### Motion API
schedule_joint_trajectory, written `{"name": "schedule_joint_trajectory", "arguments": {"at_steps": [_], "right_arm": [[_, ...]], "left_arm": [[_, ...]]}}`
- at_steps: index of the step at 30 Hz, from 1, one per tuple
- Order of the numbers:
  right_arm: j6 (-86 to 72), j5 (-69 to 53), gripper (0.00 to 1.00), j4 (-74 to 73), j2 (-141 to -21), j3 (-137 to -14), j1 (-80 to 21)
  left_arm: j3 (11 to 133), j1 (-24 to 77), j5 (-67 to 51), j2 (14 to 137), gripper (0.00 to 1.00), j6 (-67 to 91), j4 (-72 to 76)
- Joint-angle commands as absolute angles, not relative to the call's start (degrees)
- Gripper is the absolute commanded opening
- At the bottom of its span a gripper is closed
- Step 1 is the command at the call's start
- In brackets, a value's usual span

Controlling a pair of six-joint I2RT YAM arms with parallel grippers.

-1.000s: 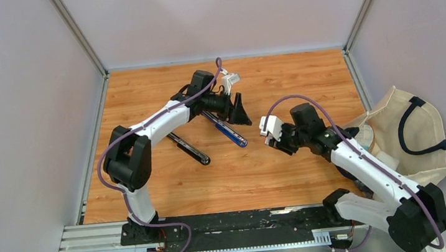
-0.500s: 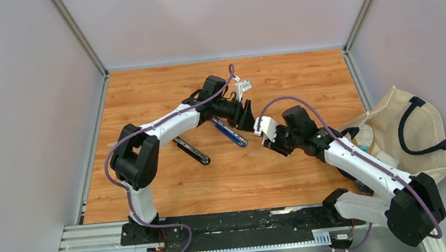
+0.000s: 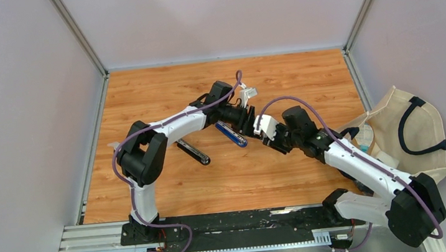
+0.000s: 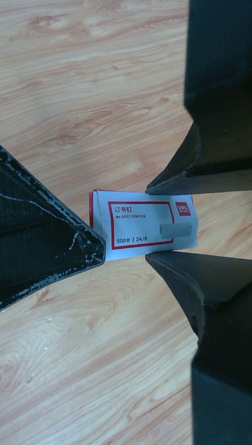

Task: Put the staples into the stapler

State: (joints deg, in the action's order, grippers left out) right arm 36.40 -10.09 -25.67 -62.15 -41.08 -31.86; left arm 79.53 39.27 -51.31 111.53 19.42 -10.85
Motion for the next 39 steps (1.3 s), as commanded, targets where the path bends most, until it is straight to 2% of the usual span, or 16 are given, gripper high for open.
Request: {"name": "schedule_joint_trajectory", "arguments": {"at_steps": [1,5,17,20,29,39], "right_arm": [[35.24,-9.58,0.41,-23.11,-60.29,-40.78,-32.34],[35.24,-10.19,0.41,-23.12,-59.68,-40.61,-32.43],[35.24,-10.99,0.41,-23.55,-59.94,-40.69,-32.87],[35.24,-10.99,0.41,-23.64,-59.94,-40.78,-33.05],[35.51,-11.86,0.41,-24.17,-59.76,-40.61,-33.22],[35.60,-12.39,0.41,-24.35,-59.94,-40.69,-33.75]], "left_arm": [[80.24,39.55,-53.09,111.88,0.55,20.04,-9.58],[80.42,39.64,-53.26,111.97,0.49,20.04,-9.67],[81.30,40.17,-53.52,112.94,0.48,20.13,-10.20],[81.47,40.34,-53.70,113.11,0.43,20.04,-10.37],[81.91,40.43,-53.96,113.47,0.42,20.21,-10.55],[82.09,40.61,-54.75,113.82,0.36,20.48,-10.28]]}}
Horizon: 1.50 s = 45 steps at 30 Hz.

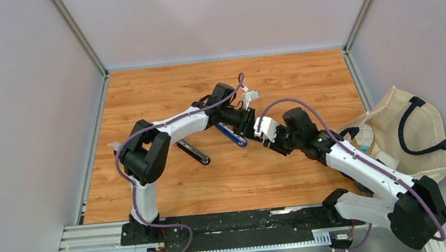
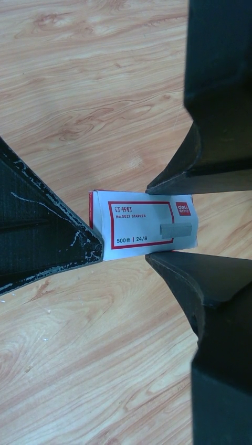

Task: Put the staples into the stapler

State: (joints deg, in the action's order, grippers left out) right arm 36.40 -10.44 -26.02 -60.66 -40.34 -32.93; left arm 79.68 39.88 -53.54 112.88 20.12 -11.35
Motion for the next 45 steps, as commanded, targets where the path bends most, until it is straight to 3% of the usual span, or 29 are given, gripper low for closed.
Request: {"name": "schedule_joint_trajectory", "arguments": {"at_steps": [1,9,15,45], "right_arm": [[35.60,-12.31,0.41,-24.43,-59.94,-40.69,-33.75],[35.60,-12.57,0.41,-24.52,-59.77,-40.69,-33.93],[35.86,-12.39,0.41,-24.61,-60.03,-40.52,-33.93],[38.06,-8.17,0.42,-26.10,-59.85,-39.11,-33.22]], "left_arm": [[82.09,40.61,-54.93,113.82,0.35,20.57,-10.11],[82.18,40.78,-55.37,113.99,0.26,20.83,-10.02],[82.44,40.87,-55.63,114.17,0.00,20.83,-9.93],[79.45,35.69,-54.05,107.67,0.00,20.74,-8.61]]}}
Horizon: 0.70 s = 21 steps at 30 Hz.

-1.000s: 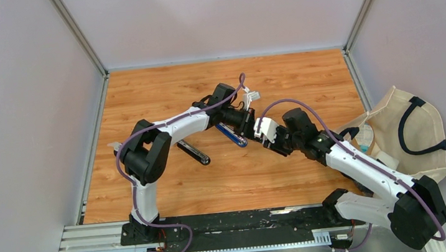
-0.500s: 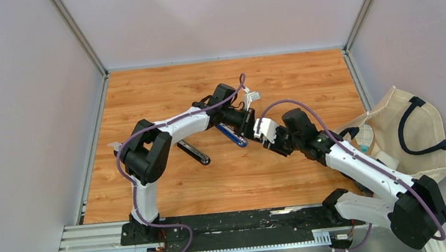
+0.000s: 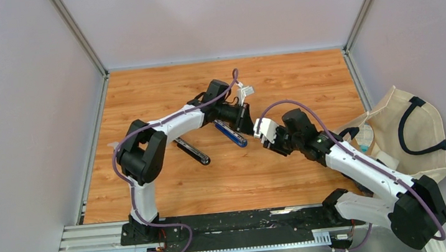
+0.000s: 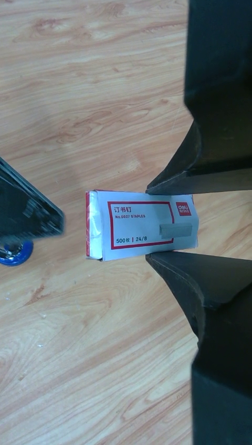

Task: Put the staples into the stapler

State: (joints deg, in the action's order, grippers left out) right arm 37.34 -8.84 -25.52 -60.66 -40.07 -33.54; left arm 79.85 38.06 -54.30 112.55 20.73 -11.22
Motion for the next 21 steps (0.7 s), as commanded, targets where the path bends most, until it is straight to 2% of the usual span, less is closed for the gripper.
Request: {"name": "schedule_joint_trajectory", "arguments": {"at_steps": [1,9,14,21], "right_arm": [[38.06,-8.17,0.42,-26.02,-59.85,-39.11,-33.14],[37.71,-8.17,0.42,-25.75,-60.29,-39.20,-32.78],[37.09,-9.84,0.42,-26.45,-59.68,-39.90,-32.78],[36.83,-11.51,0.42,-26.89,-59.24,-40.17,-32.78]], "left_arm": [[79.28,35.34,-54.14,107.41,0.00,20.74,-8.70],[78.31,34.80,-54.49,107.22,0.00,21.53,-7.13],[78.66,36.38,-54.14,109.60,0.23,21.80,-7.21],[81.65,39.11,-54.14,112.14,0.27,21.62,-8.79]]}}
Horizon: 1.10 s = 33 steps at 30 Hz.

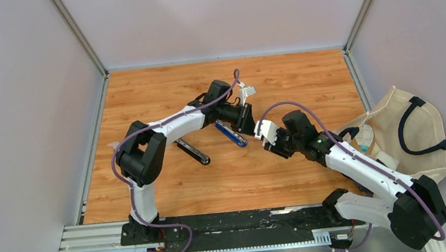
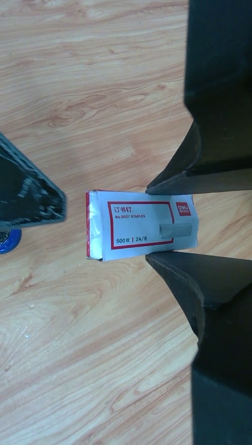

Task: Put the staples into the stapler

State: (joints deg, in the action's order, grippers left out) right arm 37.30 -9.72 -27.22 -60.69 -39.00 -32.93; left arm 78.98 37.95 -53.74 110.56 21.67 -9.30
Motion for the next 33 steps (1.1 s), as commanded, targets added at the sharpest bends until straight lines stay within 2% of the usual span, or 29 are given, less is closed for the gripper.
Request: {"name": "schedule_joint_trajectory", "arguments": {"at_steps": [1,13,33], "right_arm": [[36.83,-11.69,0.42,-26.89,-59.15,-40.25,-32.78],[36.56,-13.01,0.42,-27.07,-58.18,-40.25,-32.87],[36.39,-12.13,0.42,-26.28,-58.01,-40.08,-32.78]], "left_arm": [[81.82,39.20,-54.23,112.50,0.27,21.62,-8.96],[82.18,39.99,-53.79,113.64,0.35,21.18,-9.67],[82.00,40.78,-54.58,114.26,0.32,21.27,-9.67]]}}
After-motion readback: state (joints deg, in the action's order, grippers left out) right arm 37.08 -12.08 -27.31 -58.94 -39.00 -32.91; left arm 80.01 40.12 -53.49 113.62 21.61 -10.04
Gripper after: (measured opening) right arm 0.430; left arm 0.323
